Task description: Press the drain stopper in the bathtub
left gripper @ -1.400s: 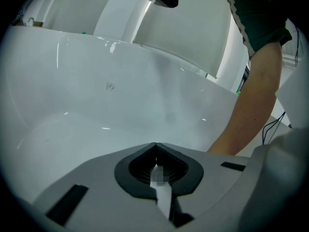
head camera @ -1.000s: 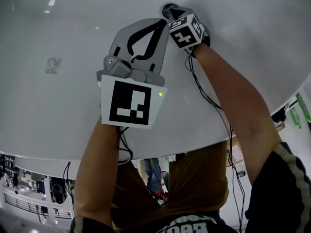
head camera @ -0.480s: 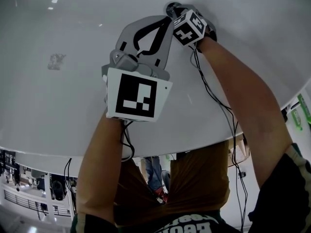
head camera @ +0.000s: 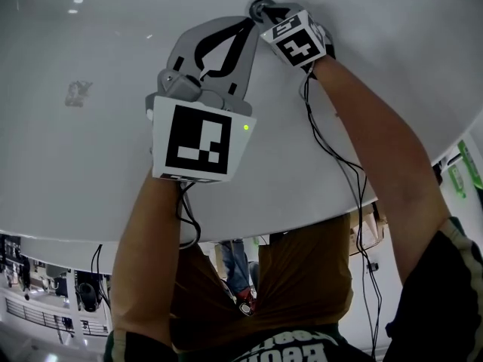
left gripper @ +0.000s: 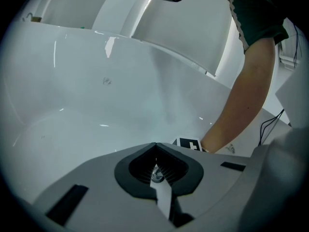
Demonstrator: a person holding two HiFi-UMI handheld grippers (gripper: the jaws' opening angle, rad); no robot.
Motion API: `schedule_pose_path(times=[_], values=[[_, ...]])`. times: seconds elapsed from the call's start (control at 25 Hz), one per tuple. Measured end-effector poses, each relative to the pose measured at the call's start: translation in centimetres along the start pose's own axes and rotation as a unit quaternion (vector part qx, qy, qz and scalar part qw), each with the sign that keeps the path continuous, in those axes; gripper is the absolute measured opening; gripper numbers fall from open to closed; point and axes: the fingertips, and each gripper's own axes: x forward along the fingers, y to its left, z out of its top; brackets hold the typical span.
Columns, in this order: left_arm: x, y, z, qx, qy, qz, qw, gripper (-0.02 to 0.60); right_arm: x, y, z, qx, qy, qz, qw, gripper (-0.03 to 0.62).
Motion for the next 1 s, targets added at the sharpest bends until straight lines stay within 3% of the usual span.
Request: schedule_pose_path(times=[0.16,0.32,0.56,0.76,0.84,1.0], values=[[0.1,-0.5,-0.2,0.009,0.005,-0.005,0.9999,0.005,0.0,0.1,-0.1,0.06,-0.017,-0.003,0.998,0.009],[-0.1,-0.3,0.5,0.015,-0.006,0.0,0.9999,0.005,-0.1,0.1,-0.2,0.048,-0.021,-0.011,0.999,0.009],[-0.1,-0.3,0.7,0.013,-0.006,-0.001,0.9999,0.005,0.0,-0.4,-0.2,0.081,-0.026,0.001,0.996,0.009],[-0.2,-0.1,0.9,0.012,-0.011,0.002,0.9999,0.005,-0.5,-0.8,0.0,0.054,-0.045,-0.042,0.997,0.011],[-0.2,0.0,0.9,0.012,-0.012,0.004,0.9999,0.005,-0.4,-0.2,0.1,0.04,-0.046,-0.032,0.998,0.116],[-0.2,-0.1,0.8,0.013,-0.01,0.003,0.9999,0.005,-0.4,0.4,-0.1,0.016,-0.047,-0.012,0.999,0.168]])
